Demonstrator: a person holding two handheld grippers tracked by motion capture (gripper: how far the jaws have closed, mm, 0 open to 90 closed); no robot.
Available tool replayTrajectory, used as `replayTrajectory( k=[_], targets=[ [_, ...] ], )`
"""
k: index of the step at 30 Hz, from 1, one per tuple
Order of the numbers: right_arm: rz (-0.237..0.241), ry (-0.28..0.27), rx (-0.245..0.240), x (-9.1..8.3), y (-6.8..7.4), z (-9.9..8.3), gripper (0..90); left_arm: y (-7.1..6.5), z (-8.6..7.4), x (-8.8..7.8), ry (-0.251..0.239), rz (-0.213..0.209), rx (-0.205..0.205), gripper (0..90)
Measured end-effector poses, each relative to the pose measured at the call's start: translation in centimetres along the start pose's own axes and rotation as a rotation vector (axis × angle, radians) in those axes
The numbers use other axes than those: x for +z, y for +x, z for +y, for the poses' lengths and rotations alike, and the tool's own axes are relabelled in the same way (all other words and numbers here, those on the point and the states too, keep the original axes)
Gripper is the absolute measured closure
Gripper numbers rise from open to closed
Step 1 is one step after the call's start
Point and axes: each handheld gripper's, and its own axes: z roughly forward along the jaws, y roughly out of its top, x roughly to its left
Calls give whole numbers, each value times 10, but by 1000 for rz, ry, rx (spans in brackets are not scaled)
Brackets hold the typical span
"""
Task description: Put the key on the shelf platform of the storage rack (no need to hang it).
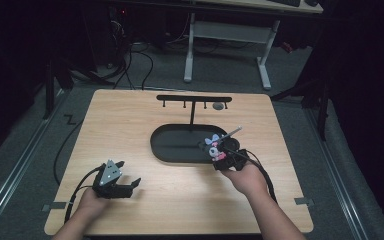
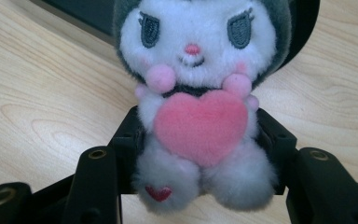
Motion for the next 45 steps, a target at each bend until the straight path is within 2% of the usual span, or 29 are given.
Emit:
replayTrajectory(
  k=[15, 26, 38, 45],
  targets=[
    [-6, -18, 16, 8, -2, 25, 470, 0, 0, 0, -2, 0, -2, 154],
    [-4, -8, 52, 19, -6, 35, 470, 0, 0, -1, -4, -1, -4, 154],
    [-8, -20, 43, 31, -4, 54, 470, 1, 0, -1, -6, -3, -8, 154],
    [-5, -6, 51, 42, -3, 60, 470, 1, 0, -1, -8, -4, -11, 154]
  ],
)
